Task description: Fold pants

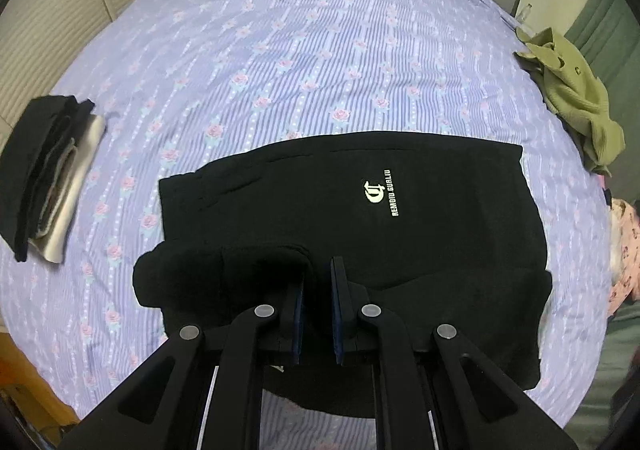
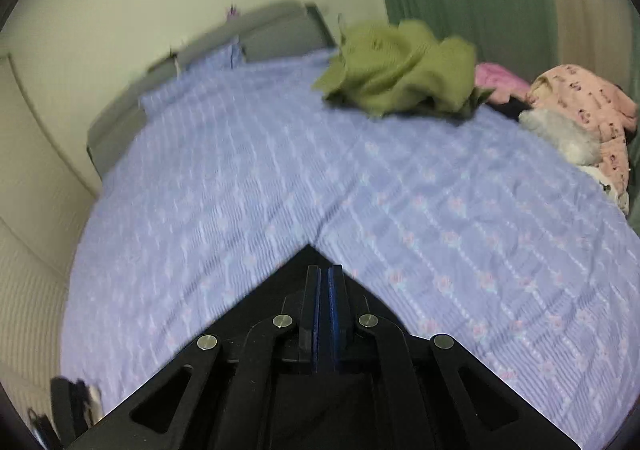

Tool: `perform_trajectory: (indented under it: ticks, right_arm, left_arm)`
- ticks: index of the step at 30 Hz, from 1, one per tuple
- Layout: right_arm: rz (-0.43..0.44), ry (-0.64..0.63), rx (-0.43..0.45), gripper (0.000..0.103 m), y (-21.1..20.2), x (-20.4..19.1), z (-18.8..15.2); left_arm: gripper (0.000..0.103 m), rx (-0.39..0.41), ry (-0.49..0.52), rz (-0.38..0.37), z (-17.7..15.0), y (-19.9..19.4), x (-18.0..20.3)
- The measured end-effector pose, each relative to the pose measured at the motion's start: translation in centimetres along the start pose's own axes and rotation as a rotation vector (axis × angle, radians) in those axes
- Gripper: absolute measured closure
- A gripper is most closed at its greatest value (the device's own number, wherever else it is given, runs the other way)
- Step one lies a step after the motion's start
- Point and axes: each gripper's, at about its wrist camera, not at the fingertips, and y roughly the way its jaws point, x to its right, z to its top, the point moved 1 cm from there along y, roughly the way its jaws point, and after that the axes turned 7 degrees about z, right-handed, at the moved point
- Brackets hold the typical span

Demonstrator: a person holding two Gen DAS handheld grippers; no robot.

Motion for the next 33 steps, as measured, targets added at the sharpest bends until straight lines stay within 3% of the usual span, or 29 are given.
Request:
perform_trajectory:
  ticks: [1,2,3,4,12,17,20,22,23,25,27,33]
  right_arm:
    - [-0.011,0.017,-0.019,0.095,0.5,0.4,-0.5]
    - [-0.018,0.033,-0.051,0.083,1.2,1.1,-1.2]
    - [-0.036,0.052,-0.081,0.064,1.9,2.0,-2.2]
    - [-0.043,0.077,-0.098,0.058,2.4,2.9,-3.1]
    - [-0.040,0.232,-0.253,0.056,6.9,8.4,-9.2]
    - [-0.048,0.286,-0.277,0.056,9.4,9.3,-9.9]
    - [-0.083,0.277,-0.297,0.045,11.0,9.1,-10.0]
    - [-0.110,0.291,-0.317,0.045,11.8,9.4,-10.2]
    - [-0.119,0.295,-0.325,0.047,11.9,9.6,-10.5]
    - [-0.136,0.292,-0.316,0.064,11.6,9.9,-10.8]
    - [-0.151,0.284,-0.317,0.094,11.0,10.4,-11.2]
    - [-0.126,0.274,-0.273,0.099,7.8,11.5,-11.6]
  left_arm:
    - [0.090,-0.003,0.004,0.007,0.0,0.2,0.0]
    - [0.090,-0.003,0.017,0.017,0.0,0.4,0.2]
    - [0.090,-0.002,0.034,0.031,-0.2,0.6,0.3]
    - [0.090,-0.003,0.046,0.042,-0.4,0.8,0.5]
    - [0.090,-0.002,0.176,0.108,-2.2,2.6,2.4]
    - [0.090,-0.009,0.198,0.125,-2.1,3.4,3.0]
    - [0.090,-0.015,0.197,0.127,-1.9,3.7,3.2]
    - [0.090,-0.020,0.198,0.129,-1.9,3.8,3.4]
    - [0.090,-0.020,0.199,0.130,-1.9,3.9,3.5]
    - [0.090,-0.022,0.198,0.127,-2.0,3.9,3.4]
    - [0.090,-0.021,0.202,0.129,-2.0,4.0,3.4]
    - [0.090,-0.013,0.222,0.124,-2.5,3.7,3.5]
